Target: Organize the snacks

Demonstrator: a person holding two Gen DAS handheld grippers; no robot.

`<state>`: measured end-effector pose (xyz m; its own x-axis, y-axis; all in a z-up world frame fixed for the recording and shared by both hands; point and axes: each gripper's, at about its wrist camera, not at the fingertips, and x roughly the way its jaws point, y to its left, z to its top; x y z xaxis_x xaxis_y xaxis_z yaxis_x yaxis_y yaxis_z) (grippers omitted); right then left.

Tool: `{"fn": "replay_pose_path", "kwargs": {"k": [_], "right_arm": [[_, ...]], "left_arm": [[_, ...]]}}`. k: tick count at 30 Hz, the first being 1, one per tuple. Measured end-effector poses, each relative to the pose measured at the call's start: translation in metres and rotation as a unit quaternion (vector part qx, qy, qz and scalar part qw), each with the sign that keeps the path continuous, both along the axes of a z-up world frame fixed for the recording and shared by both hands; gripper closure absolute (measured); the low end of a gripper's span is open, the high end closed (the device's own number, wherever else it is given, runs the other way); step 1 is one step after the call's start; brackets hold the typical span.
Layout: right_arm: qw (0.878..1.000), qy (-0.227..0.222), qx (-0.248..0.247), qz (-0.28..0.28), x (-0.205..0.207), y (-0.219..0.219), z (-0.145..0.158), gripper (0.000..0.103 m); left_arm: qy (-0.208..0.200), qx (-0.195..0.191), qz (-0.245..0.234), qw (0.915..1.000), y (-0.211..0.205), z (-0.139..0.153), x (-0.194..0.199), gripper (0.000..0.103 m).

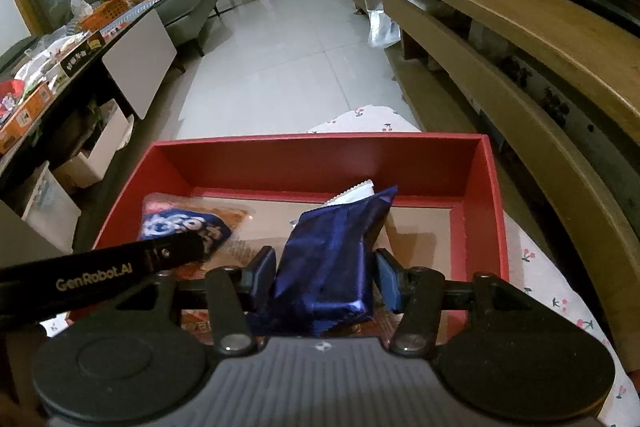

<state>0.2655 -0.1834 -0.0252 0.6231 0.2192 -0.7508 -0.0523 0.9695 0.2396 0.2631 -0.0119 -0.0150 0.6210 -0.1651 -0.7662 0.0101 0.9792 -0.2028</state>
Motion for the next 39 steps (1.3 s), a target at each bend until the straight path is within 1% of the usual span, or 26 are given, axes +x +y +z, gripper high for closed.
{"fn": "replay_pose_path", "kwargs": {"k": [2, 4, 9, 14, 23, 29, 34, 39], "right_arm": [[1.000, -0.005, 0.002, -0.005, -0.002, -0.001, 0.003, 0.034], [1.000, -0.008, 0.005, -0.010, -0.003, -0.004, 0.005, 0.034], [1.000, -0.008, 0.008, -0.013, -0.006, -0.008, 0.012, 0.034], [1.000, -0.008, 0.014, -0.021, -0.015, -0.014, 0.019, 0.034], [1.000, -0.007, 0.019, -0.018, -0.045, -0.020, 0.026, 0.034], [1.000, -0.001, 0.019, -0.015, -0.071, -0.022, 0.027, 0.034], [1.000, 0.006, 0.017, -0.002, -0.091, -0.022, 0.027, 0.034], [1.000, 0.014, 0.018, 0.001, -0.113, -0.032, 0.029, 0.034]], "left_arm": [[-0.006, 0.001, 0.006, 1.0000, 0.000, 0.003, 0.000, 0.033], [-0.012, -0.002, 0.009, 0.9999, 0.001, 0.006, -0.001, 0.028], [-0.014, -0.011, 0.012, 0.9998, 0.003, 0.012, -0.002, 0.026], [-0.016, -0.009, 0.012, 0.9998, 0.003, 0.020, -0.010, 0.025], [-0.016, -0.002, 0.013, 0.9998, 0.007, 0.031, -0.040, 0.022], [-0.001, -0.023, 0.019, 0.9995, 0.018, 0.031, -0.066, 0.022], [0.017, -0.020, 0.023, 0.9994, 0.027, 0.026, -0.091, 0.022], [0.034, -0.033, 0.029, 0.9985, 0.036, 0.020, -0.109, 0.021]]}}
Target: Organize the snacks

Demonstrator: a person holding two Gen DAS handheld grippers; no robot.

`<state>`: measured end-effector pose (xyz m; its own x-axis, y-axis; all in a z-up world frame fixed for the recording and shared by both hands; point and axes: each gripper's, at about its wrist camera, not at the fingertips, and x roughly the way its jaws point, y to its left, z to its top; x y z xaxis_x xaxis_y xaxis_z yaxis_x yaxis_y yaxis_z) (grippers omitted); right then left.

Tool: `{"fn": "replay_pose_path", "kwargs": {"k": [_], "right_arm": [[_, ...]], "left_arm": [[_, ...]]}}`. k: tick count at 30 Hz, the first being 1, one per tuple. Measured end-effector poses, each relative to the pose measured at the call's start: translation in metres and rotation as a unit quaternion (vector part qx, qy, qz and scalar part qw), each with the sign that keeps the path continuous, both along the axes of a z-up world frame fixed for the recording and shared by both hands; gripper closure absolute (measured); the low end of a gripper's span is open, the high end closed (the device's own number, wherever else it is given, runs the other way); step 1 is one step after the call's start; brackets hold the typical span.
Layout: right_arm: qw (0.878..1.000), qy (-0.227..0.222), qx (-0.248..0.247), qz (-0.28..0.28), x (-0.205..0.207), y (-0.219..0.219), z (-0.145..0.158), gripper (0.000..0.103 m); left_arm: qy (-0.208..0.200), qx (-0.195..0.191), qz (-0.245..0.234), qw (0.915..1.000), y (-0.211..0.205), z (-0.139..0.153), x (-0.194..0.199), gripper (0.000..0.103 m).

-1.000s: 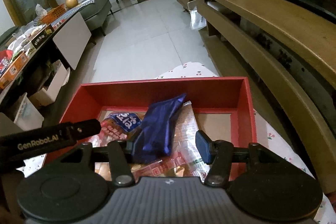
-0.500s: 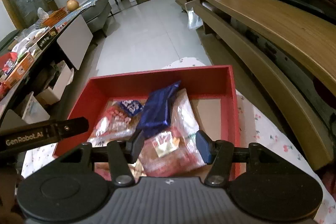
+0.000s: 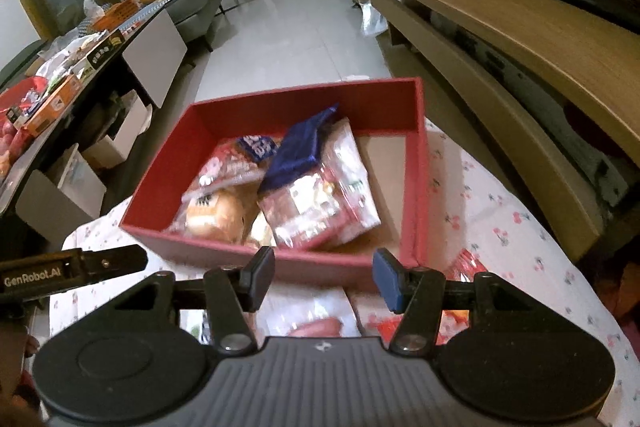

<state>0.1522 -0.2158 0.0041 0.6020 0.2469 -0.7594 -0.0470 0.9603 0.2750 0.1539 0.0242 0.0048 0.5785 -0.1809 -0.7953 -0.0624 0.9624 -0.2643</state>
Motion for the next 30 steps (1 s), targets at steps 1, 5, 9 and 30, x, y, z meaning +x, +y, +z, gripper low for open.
{"fn": "replay_pose_path", "kwargs": {"k": [1, 5, 9, 30], "right_arm": [[1.000, 0.003, -0.001, -0.001, -0.004, -0.002, 0.000, 0.034], [1.000, 0.021, -0.001, -0.009, -0.020, -0.018, -0.004, 0.034], [0.999, 0.032, -0.003, -0.031, -0.029, -0.039, -0.010, 0.033], [0.986, 0.101, 0.009, -0.132, 0.014, -0.060, -0.055, 0.023]], "left_arm": [[0.003, -0.001, 0.000, 1.0000, 0.001, -0.002, -0.004, 0.021], [0.015, 0.003, -0.005, 0.9999, 0.001, -0.008, -0.015, 0.020], [0.025, 0.011, -0.011, 0.9996, -0.001, -0.016, -0.024, 0.019], [0.071, 0.010, -0.015, 0.9973, -0.009, -0.045, -0.027, 0.018]]}}
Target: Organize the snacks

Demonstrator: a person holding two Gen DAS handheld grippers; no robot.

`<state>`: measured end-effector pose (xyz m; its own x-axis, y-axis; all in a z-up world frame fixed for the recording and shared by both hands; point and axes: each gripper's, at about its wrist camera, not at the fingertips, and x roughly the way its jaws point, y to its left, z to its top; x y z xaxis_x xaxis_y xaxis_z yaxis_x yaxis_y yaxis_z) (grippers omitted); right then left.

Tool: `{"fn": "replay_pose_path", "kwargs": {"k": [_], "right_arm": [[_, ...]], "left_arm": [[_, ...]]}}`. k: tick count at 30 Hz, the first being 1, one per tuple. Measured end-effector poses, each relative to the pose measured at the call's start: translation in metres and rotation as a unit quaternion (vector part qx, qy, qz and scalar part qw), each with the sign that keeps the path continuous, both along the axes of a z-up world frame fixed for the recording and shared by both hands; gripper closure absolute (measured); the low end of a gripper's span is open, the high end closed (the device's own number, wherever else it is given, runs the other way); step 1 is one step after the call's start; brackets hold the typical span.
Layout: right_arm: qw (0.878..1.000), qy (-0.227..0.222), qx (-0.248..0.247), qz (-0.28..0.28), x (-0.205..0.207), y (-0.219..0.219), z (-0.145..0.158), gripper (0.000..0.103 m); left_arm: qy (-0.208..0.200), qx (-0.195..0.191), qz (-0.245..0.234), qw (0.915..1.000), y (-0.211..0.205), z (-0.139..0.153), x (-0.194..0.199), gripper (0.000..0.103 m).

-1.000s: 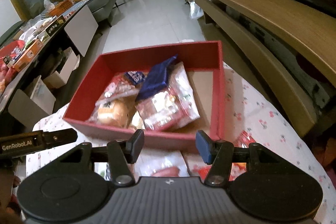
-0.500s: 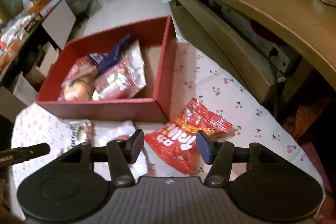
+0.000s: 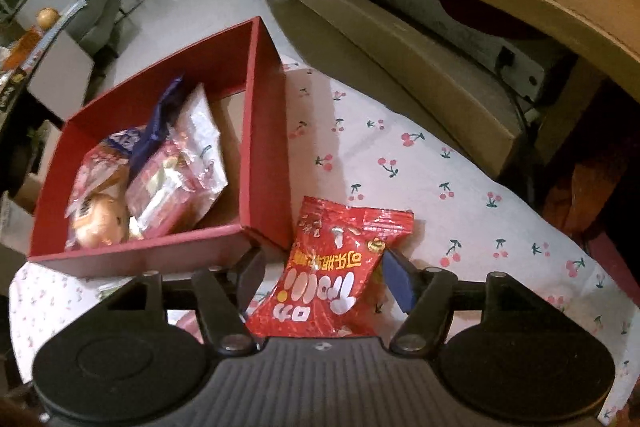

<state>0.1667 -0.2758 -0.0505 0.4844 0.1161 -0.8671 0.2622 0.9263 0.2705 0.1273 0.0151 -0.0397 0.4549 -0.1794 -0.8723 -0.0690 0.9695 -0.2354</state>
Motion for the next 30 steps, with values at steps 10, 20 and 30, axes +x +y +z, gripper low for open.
{"fn": "replay_pose_path", "kwargs": {"k": [10, 20, 30], "right_arm": [[0.997, 0.011, -0.068, 0.028, 0.009, 0.008, -0.015, 0.033], [0.995, -0.007, -0.055, 0.078, -0.036, 0.008, 0.006, 0.037], [0.989, -0.040, -0.030, 0.138, -0.074, 0.039, 0.025, 0.037]], "left_arm": [[0.013, 0.002, -0.004, 0.9999, 0.003, -0.008, 0.002, 0.018], [0.017, 0.017, -0.006, 0.9997, 0.012, -0.008, -0.004, 0.017], [0.025, 0.034, 0.008, 0.9991, 0.014, -0.022, 0.003, 0.017]]}}
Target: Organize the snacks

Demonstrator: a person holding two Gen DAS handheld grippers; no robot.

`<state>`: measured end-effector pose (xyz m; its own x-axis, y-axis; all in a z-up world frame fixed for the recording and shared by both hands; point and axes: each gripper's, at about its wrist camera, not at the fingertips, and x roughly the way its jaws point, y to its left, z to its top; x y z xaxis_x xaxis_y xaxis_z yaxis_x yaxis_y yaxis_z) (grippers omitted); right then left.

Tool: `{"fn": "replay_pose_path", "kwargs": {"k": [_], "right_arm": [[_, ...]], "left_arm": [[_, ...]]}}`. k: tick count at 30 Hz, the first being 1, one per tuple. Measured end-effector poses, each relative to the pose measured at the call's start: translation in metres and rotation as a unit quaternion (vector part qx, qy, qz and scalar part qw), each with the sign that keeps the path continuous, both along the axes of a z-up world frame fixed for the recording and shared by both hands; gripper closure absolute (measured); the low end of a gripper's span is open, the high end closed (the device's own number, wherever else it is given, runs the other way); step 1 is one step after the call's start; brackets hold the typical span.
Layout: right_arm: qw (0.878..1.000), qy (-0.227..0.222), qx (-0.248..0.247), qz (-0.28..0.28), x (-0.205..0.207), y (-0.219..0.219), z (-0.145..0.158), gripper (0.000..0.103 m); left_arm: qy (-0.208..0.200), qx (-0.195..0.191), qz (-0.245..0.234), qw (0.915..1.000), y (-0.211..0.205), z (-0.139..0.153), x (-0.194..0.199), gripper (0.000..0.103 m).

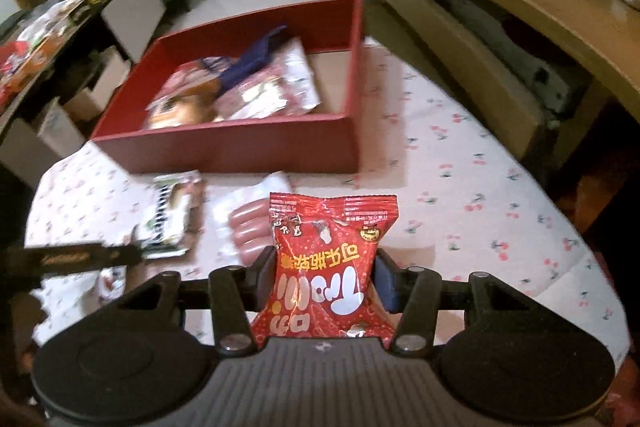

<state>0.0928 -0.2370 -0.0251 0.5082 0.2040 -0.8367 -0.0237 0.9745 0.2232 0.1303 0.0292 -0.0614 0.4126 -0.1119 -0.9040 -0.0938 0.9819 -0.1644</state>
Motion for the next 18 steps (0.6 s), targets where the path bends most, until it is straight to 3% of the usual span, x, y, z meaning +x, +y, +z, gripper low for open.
{"fn": "replay_pose_path", "kwargs": {"k": [3, 5, 6, 18], "right_arm": [[1.000, 0.006, 0.002, 0.007, 0.004, 0.003, -0.003, 0.037], [1.000, 0.007, 0.005, 0.009, 0.006, 0.004, -0.003, 0.037], [1.000, 0.007, 0.006, 0.011, 0.007, 0.004, -0.003, 0.037], [0.999, -0.002, 0.016, 0.035, -0.003, 0.011, 0.003, 0.037]], "left_arm": [[-0.002, 0.014, -0.001, 0.9999, -0.004, 0.000, 0.000, 0.021], [-0.005, 0.017, -0.008, 0.9998, -0.006, 0.002, -0.002, 0.038], [-0.003, 0.007, -0.011, 0.9999, -0.006, 0.003, -0.003, 0.040], [0.007, 0.001, -0.031, 0.9995, -0.010, 0.010, -0.040, 0.041]]}}
